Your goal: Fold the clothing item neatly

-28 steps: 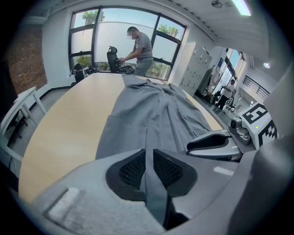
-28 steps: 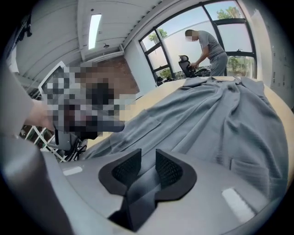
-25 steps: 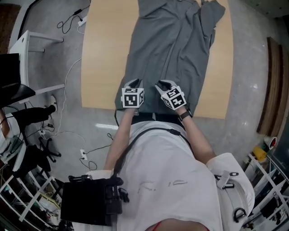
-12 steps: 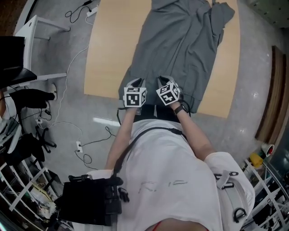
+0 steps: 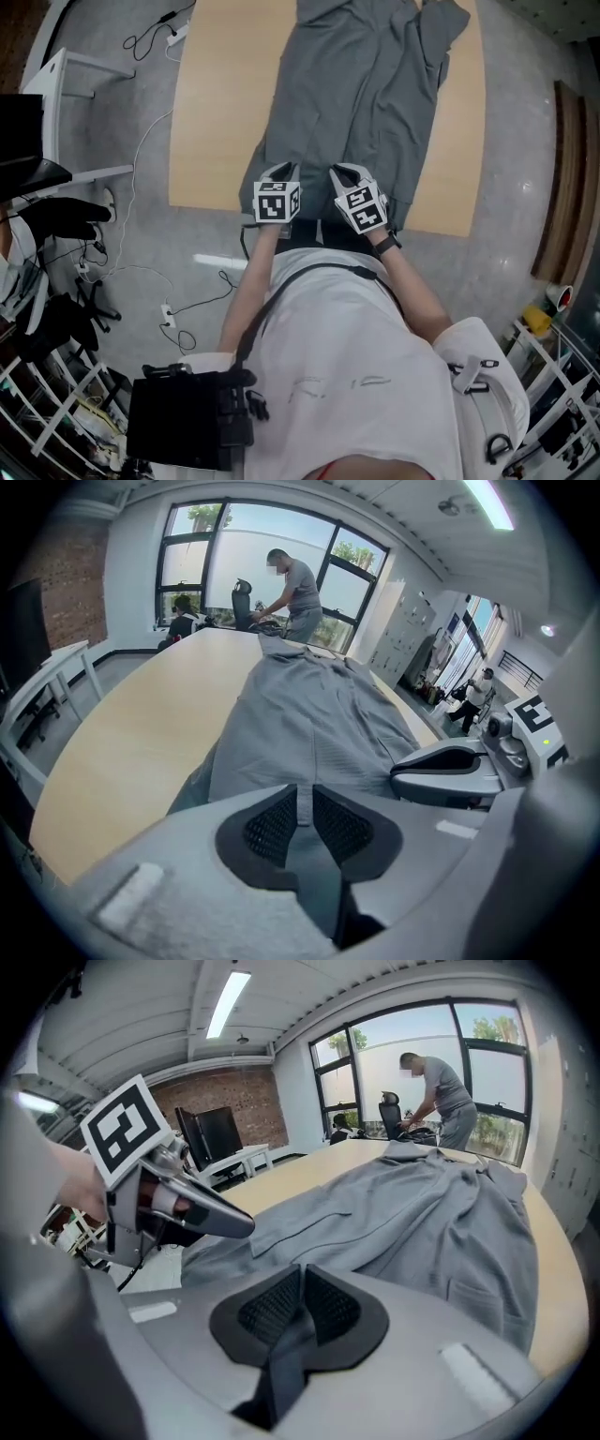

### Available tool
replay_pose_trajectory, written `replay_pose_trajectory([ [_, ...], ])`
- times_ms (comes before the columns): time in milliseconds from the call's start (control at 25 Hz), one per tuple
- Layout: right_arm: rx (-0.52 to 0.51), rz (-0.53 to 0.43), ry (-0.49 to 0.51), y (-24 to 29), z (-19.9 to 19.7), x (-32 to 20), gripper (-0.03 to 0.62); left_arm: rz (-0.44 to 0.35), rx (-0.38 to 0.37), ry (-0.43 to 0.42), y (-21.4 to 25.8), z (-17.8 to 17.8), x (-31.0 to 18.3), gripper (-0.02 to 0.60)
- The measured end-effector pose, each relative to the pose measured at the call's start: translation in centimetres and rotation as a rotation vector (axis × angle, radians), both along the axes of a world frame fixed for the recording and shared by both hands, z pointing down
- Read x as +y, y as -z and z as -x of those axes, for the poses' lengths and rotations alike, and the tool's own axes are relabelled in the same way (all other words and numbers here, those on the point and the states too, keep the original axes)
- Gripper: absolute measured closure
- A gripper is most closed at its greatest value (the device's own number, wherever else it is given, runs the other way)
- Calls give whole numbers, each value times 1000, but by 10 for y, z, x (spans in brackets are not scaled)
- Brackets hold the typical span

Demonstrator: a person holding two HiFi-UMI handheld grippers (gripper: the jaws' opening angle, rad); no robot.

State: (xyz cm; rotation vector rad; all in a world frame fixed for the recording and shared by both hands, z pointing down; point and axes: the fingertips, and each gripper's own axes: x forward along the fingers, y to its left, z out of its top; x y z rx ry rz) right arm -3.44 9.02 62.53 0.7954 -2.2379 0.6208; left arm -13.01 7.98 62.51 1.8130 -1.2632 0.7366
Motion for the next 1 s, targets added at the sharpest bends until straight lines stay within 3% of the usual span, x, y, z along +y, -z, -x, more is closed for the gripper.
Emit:
replay_pose_trajectory([
  [280, 1, 137, -126, -52, -27, 6, 565, 29, -3, -81, -8, -18, -2, 525],
  [520, -60, 80, -218, -25, -46, -15, 528, 36, 2, -144, -9, -28, -19, 525],
  [800, -109, 94, -384, -14, -81, -15, 526, -10, 13, -297, -2, -74, -76, 525],
  [1000, -124, 118, -483, -19, -94, -9, 525, -71, 15, -431, 2, -120, -144, 525],
])
